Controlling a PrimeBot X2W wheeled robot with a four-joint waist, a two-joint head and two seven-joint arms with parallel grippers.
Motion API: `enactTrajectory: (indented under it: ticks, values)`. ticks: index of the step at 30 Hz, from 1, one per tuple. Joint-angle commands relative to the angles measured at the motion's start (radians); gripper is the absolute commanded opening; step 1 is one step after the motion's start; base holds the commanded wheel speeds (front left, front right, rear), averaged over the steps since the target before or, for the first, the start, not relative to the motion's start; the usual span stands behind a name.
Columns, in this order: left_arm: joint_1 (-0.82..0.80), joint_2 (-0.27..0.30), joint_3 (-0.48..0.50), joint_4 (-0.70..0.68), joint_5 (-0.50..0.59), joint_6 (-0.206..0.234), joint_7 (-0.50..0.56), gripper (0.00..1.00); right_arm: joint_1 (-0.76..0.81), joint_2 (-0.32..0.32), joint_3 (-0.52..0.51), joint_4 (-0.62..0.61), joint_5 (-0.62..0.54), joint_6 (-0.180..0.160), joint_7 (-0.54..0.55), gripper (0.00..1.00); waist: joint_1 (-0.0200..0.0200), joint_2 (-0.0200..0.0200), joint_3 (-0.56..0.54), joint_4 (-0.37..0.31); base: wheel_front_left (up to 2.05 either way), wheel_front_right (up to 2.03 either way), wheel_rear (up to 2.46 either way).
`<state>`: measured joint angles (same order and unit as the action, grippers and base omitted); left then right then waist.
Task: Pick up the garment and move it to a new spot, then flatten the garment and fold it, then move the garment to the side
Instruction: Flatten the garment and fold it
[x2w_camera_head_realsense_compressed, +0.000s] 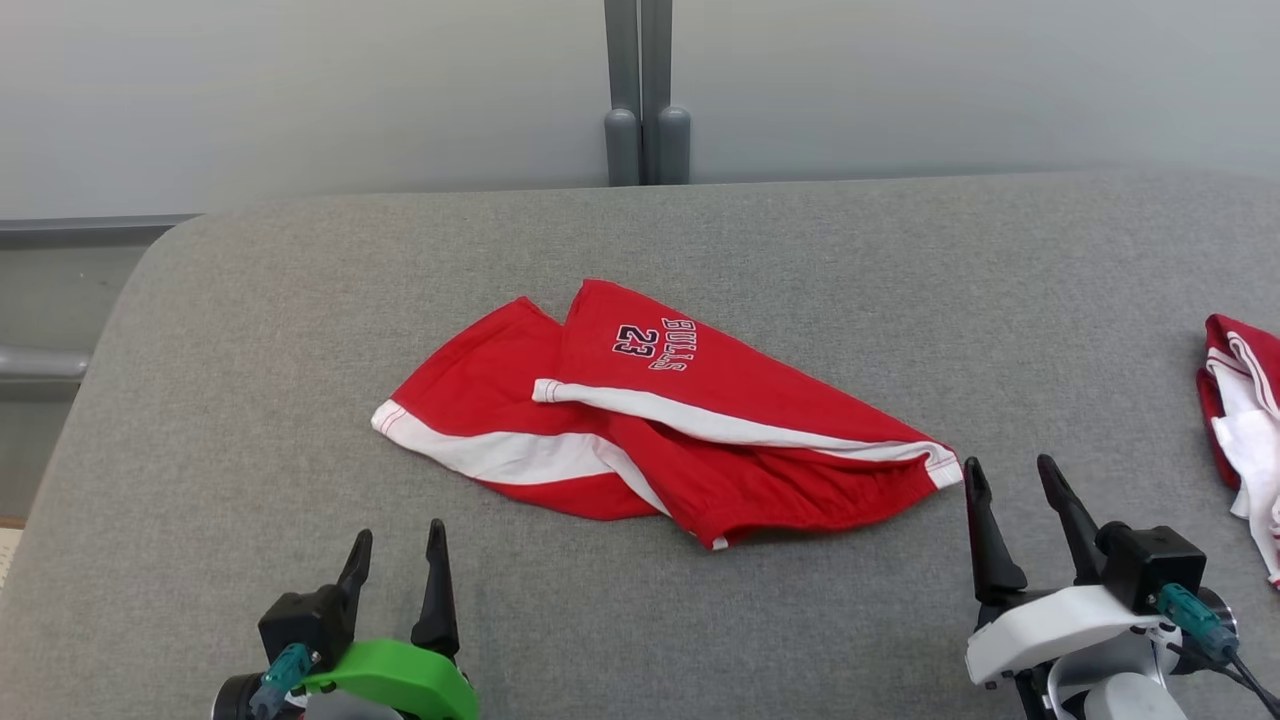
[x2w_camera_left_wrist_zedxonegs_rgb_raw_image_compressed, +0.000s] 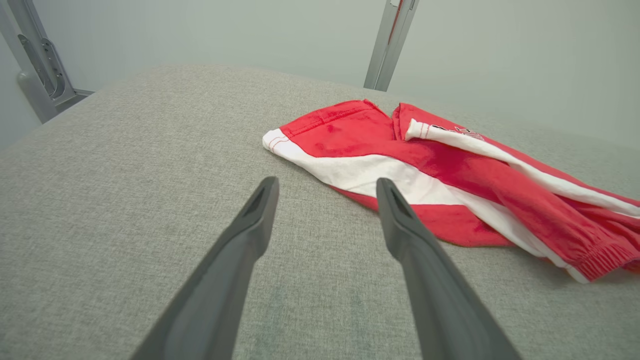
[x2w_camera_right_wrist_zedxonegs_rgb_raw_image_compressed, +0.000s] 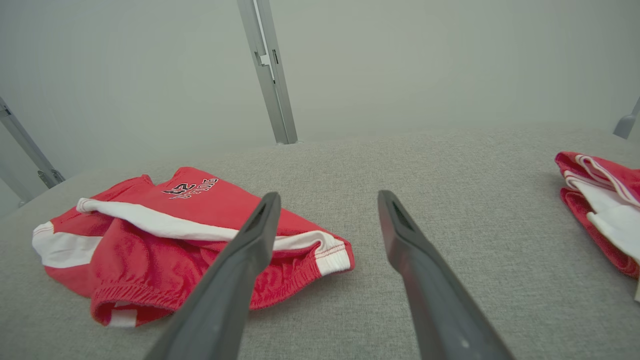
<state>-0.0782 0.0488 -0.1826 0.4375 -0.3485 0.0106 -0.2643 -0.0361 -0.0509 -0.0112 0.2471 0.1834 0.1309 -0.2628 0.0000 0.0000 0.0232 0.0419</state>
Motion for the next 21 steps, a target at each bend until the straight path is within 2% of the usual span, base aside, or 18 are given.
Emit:
enactTrajectory:
  ticks: [1, 12, 21]
  values:
    - [0.009, 0.004, 0.001, -0.004, 0.015, 0.002, 0.001, 1.00, 0.009, -0.001, 0.005, 0.002, 0.008, -0.001, -0.002, 1.00, 0.0000, 0.0000, 0.002, -0.002, 0.00, 0.00, 0.00]
    - [-0.147, 0.004, -0.058, 0.014, -0.033, -0.035, 0.001, 1.00, -0.062, -0.001, 0.041, -0.024, 0.016, -0.001, -0.002, 1.00, 0.0000, 0.0000, 0.099, -0.051, 0.00, 0.00, 0.00]
    - [-0.314, 0.004, -0.100, 0.134, -0.143, -0.069, 0.001, 1.00, -0.110, -0.001, 0.080, -0.037, 0.046, -0.001, -0.002, 1.00, 0.0000, 0.0000, 0.173, -0.131, 0.00, 0.00, 0.00]
